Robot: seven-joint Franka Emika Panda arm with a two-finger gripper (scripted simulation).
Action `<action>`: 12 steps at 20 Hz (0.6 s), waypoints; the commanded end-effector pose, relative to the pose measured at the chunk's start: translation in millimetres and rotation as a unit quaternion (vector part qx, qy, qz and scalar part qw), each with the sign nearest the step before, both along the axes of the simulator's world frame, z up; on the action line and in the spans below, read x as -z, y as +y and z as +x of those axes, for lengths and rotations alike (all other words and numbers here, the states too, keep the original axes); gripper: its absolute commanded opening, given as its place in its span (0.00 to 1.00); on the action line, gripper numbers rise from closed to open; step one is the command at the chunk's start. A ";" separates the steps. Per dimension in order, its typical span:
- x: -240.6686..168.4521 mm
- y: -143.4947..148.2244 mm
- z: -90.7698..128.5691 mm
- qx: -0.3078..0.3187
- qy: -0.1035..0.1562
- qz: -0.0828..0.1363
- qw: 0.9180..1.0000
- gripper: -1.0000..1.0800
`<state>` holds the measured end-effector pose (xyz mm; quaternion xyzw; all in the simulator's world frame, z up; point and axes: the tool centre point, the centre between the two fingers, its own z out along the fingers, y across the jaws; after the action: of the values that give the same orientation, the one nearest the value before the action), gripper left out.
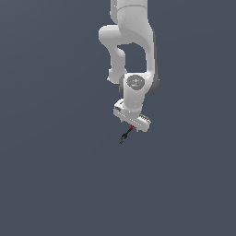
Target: Pick up the object and move it to a goal position.
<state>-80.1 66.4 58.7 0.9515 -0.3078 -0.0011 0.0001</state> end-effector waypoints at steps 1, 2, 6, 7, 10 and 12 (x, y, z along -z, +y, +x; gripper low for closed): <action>1.7 1.5 -2.0 0.008 -0.001 0.000 1.000 0.96; 2.1 1.8 -2.4 0.009 -0.001 0.000 1.000 0.96; 2.4 1.9 -2.4 0.008 -0.001 0.000 1.000 0.96; 3.3 1.9 -2.4 0.008 -0.001 0.000 1.000 0.96; 9.5 1.8 -2.7 0.008 -0.001 0.000 1.000 0.96; 16.4 1.8 -3.0 0.009 -0.001 0.000 1.000 0.96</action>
<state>-82.5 68.4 47.3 0.9488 -0.3157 0.0001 -0.0002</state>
